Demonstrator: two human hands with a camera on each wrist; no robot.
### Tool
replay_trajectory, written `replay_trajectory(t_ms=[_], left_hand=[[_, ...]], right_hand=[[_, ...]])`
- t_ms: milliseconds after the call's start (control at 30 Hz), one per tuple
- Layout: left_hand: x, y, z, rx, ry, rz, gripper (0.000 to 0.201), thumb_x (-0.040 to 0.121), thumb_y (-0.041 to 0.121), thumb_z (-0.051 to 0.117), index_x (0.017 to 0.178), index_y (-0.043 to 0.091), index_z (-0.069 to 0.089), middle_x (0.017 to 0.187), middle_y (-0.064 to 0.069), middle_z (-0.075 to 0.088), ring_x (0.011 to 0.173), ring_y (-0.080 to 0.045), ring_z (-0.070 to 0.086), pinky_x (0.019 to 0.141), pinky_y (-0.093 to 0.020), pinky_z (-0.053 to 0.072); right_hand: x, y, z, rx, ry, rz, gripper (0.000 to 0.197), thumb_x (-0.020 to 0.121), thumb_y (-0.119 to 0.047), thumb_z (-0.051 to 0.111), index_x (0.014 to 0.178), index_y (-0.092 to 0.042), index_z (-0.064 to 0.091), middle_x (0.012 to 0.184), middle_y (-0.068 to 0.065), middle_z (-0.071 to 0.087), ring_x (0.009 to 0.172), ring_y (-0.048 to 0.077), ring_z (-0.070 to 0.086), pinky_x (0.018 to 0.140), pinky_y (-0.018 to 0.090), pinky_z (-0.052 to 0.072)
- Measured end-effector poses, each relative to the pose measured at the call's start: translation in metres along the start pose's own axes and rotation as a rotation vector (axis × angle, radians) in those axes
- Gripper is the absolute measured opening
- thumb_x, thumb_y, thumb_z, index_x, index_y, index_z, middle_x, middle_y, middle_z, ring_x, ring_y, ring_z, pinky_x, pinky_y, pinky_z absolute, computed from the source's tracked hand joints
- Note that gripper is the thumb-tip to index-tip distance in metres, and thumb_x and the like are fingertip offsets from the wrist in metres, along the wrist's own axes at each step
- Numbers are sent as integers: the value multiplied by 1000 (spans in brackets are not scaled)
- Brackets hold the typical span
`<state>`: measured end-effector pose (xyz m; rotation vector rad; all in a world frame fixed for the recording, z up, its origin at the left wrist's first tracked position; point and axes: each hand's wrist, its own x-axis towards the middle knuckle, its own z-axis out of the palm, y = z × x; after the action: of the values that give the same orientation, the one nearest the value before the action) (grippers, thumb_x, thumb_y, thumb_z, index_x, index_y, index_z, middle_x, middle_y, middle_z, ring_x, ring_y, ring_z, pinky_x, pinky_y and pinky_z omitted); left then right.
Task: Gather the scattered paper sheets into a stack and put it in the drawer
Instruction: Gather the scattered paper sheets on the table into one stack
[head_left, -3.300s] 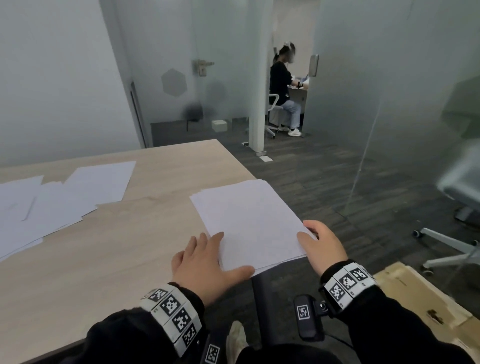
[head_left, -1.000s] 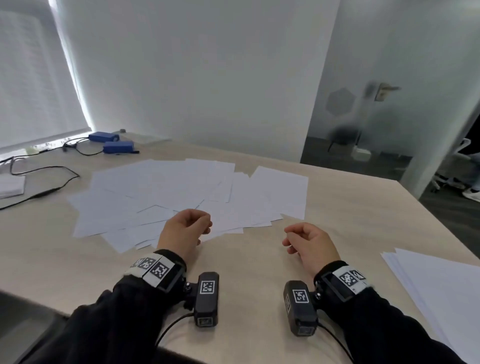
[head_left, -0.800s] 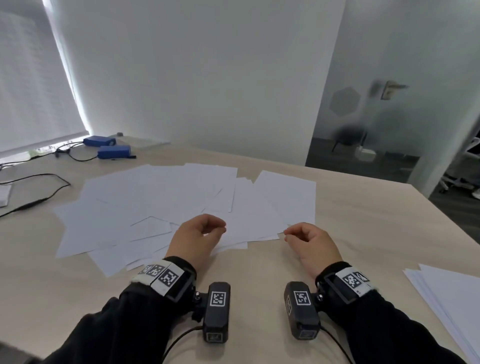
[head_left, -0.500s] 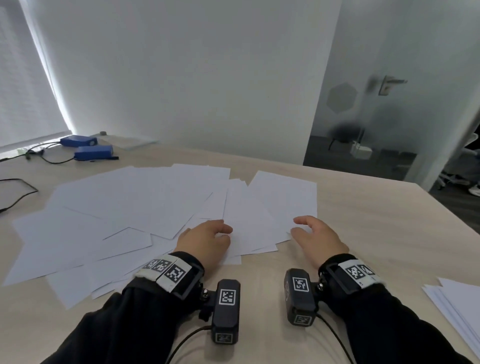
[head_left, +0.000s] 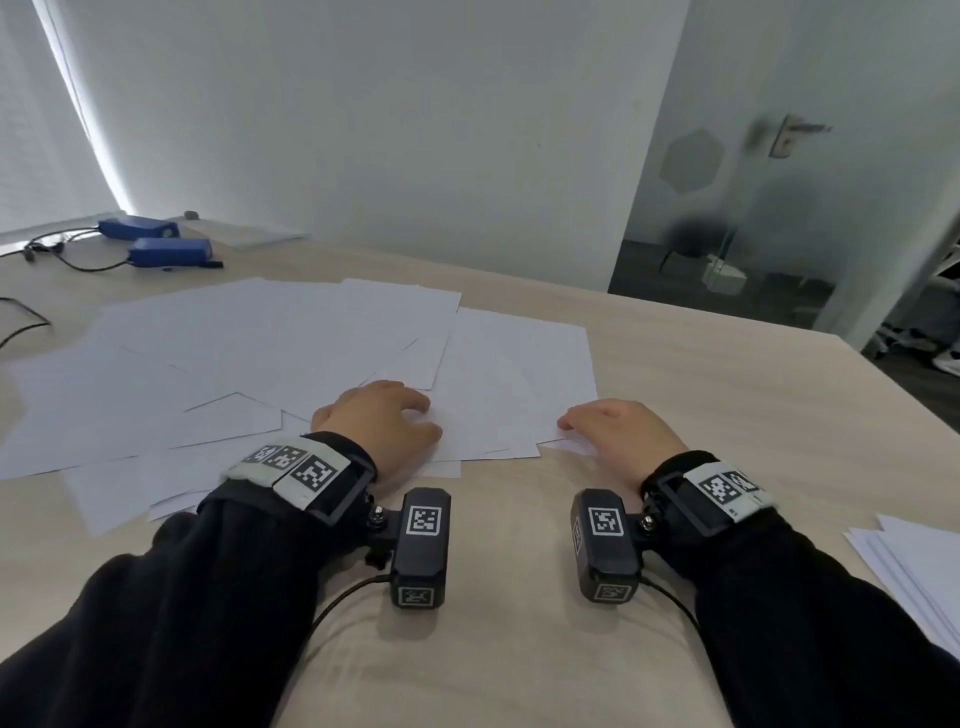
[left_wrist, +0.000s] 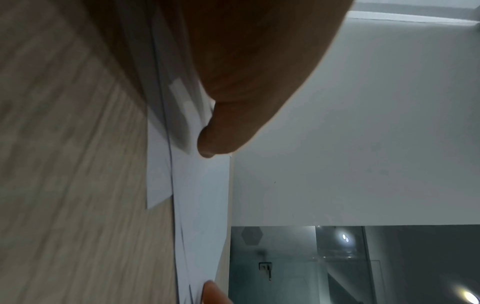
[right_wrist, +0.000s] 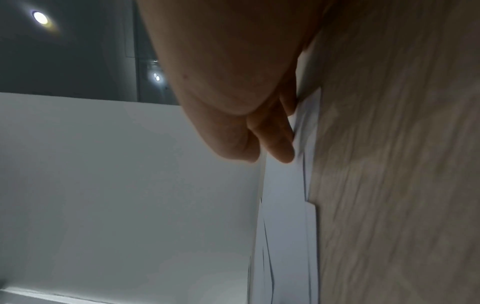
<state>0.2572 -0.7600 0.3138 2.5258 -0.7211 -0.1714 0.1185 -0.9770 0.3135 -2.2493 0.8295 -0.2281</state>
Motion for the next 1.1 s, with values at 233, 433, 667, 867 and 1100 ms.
replay_trajectory(t_ms=[233, 433, 667, 867, 1100], left_hand=[[0, 2, 0, 75, -144, 28, 48, 91, 55, 48, 138, 47, 45, 162, 18, 21, 152, -13, 12, 122, -46, 6], [7, 5, 8, -40, -228, 94, 45, 97, 49, 50, 141, 41, 49, 158, 15, 30, 151, -14, 13, 122, -53, 1], [-1, 1, 8, -61, -206, 180, 39, 97, 40, 49, 135, 46, 50, 152, 24, 37, 149, -1, 16, 123, -37, 7], [-5, 2, 8, -315, -174, 125, 27, 88, 39, 62, 114, 43, 66, 138, 19, 56, 128, -3, 50, 105, -26, 36], [-9, 7, 8, -427, -186, 166, 16, 88, 34, 65, 101, 41, 71, 124, 27, 60, 118, 2, 54, 105, -26, 37]], right_hand=[[-4, 1, 3, -31, -2, 60, 61, 65, -67, 36, 122, -53, 52, 139, -17, 53, 131, 14, 47, 114, 46, 30], [-11, -9, 4, -86, -38, 41, 37, 77, -61, 39, 111, -55, 53, 133, -23, 55, 118, 8, 54, 118, 51, 19], [-17, -12, 4, 249, 26, -47, 34, 79, -57, 53, 113, -52, 59, 130, -18, 58, 97, 14, 57, 96, 36, 47], [-9, -17, 11, 1049, 172, 108, 63, 82, -20, 68, 133, -45, 41, 126, 6, 59, 110, 27, 64, 89, 51, 56], [-7, -12, 9, 1503, 224, 284, 64, 86, 3, 60, 144, -14, 39, 122, 21, 65, 100, 39, 70, 72, 56, 60]])
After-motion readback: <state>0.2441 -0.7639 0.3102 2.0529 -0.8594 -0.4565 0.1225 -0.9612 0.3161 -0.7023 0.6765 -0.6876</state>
